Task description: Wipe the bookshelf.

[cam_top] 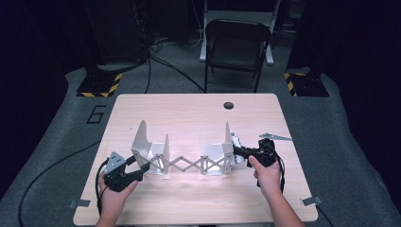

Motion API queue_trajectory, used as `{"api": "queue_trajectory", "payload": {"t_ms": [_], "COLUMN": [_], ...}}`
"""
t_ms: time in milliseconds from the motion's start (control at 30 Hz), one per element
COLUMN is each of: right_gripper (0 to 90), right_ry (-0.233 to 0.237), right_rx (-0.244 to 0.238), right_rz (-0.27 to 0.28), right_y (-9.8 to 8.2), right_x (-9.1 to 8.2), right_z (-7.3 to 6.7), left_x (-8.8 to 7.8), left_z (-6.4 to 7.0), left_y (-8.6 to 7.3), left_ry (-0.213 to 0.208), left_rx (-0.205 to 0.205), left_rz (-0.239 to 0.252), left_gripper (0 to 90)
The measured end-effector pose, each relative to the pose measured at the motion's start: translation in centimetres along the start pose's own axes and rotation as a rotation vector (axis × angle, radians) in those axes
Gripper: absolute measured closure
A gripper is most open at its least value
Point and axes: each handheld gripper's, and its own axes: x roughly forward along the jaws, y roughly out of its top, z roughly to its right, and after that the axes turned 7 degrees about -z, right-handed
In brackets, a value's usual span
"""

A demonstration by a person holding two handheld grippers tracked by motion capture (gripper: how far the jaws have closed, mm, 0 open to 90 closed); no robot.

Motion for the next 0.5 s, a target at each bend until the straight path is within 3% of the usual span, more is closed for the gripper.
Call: {"api": "queue_trajectory", "payload": {"t_ms": [100,167,267,433,500], "right_gripper": [76.5,76.4,76.3,76.0,76.0], "right_ry": [-0.011,-0.017,-0.024,-0.039,-0.038], "right_rx": [0.018,0.006,-0.01,-0.075,-0.065], "right_rz": [-0.03,-0.029,-0.008,0.079,0.075], "right_y": [-0.2,0.1,0.6,3.1,3.4], "right_x": [0.8,0.7,0.4,-0.5,-0.3], "right_z": [0.6,0.4,-0.2,-1.4,-1.2], "left_x": [0.0,0.0,0.0,0.0,0.0], "left_z": [0.0,-0.1,-0.1,-0.1,0.0], "left_y": [0.0,0.0,0.0,0.0,0.0], "left_ry": [0.003,-0.002,-0.002,-0.002,-0.002], "left_rx": [0.0,0.001,0.001,0.002,0.0], "left_rz": [0.006,0.002,0.002,-0.001,0.0], "left_gripper": [35.7,35.7,35.7,35.5,35.5]}}
